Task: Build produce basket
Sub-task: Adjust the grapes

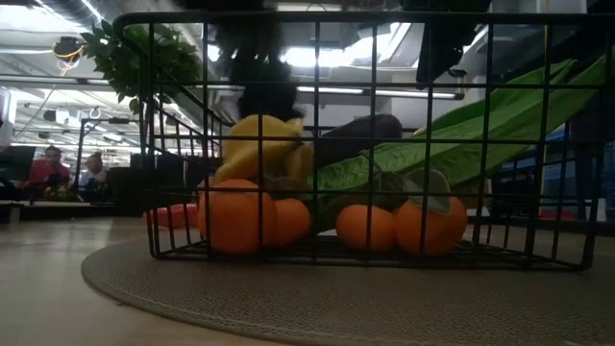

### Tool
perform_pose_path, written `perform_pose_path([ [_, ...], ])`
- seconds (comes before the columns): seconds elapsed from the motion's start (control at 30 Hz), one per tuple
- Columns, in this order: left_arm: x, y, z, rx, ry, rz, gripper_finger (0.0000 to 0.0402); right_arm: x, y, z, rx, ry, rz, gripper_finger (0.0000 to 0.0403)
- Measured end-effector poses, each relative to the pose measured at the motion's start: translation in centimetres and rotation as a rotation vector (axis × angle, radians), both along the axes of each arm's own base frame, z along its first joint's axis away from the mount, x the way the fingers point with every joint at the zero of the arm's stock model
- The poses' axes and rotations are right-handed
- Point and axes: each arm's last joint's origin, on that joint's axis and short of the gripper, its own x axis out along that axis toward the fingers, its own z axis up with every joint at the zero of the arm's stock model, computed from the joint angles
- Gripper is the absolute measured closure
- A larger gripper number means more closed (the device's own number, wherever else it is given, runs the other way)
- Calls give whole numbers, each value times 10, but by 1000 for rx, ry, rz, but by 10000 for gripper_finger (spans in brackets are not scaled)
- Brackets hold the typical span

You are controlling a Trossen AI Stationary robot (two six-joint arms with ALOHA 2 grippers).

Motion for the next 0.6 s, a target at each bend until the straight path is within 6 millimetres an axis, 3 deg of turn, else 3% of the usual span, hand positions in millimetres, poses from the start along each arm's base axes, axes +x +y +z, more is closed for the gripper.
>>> perform_pose_path([
  [0.27, -2, -8, 32, -43, -208, -157, 401, 0, 0, 0, 0, 0, 1, 248],
  [0.6, 17, -4, 34, -95, -327, -297, 401, 1, 0, 0, -4, -3, 2, 248],
])
